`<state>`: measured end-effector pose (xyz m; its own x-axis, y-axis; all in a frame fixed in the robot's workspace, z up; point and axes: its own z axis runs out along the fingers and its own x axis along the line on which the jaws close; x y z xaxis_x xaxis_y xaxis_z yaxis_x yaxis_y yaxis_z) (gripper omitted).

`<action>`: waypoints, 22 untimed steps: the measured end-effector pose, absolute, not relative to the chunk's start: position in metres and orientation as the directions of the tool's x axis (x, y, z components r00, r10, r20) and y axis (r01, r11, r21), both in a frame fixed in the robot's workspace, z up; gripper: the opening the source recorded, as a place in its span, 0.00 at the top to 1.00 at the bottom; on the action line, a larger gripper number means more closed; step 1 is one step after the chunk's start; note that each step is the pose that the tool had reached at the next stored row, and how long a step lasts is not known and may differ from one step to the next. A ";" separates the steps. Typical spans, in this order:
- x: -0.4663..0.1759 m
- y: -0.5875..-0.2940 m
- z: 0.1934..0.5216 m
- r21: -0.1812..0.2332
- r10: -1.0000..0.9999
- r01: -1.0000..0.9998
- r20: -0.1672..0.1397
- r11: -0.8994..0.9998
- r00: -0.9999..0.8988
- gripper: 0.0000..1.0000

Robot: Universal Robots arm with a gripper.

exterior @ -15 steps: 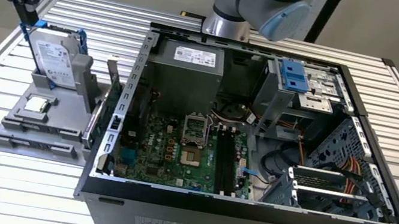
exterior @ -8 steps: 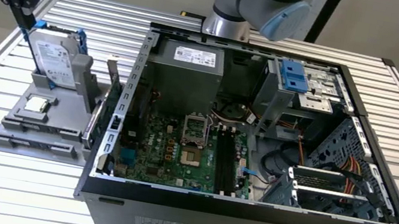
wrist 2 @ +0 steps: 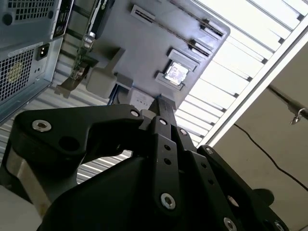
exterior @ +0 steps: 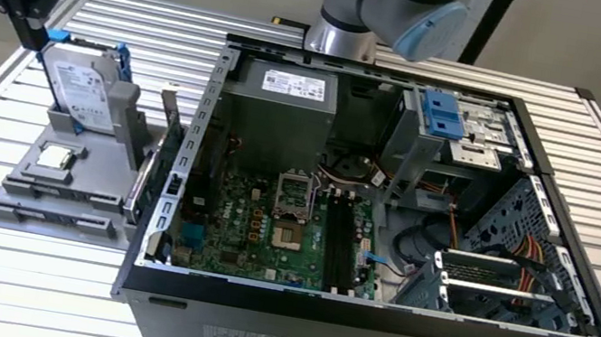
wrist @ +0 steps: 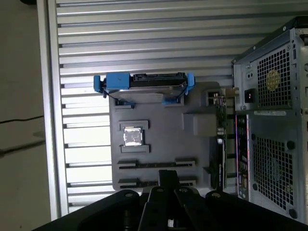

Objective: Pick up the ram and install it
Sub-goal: 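Reach for the ram, then pick up the ram and move it above insertion slot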

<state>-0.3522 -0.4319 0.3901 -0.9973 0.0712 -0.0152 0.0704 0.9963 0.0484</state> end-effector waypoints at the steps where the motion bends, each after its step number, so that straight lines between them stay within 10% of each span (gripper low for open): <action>1: -0.352 -0.433 0.390 0.048 0.071 0.070 -0.015 0.996 -0.997 1.00; 22: -0.352 -0.457 0.389 0.048 0.071 0.070 -0.014 0.996 -0.997 1.00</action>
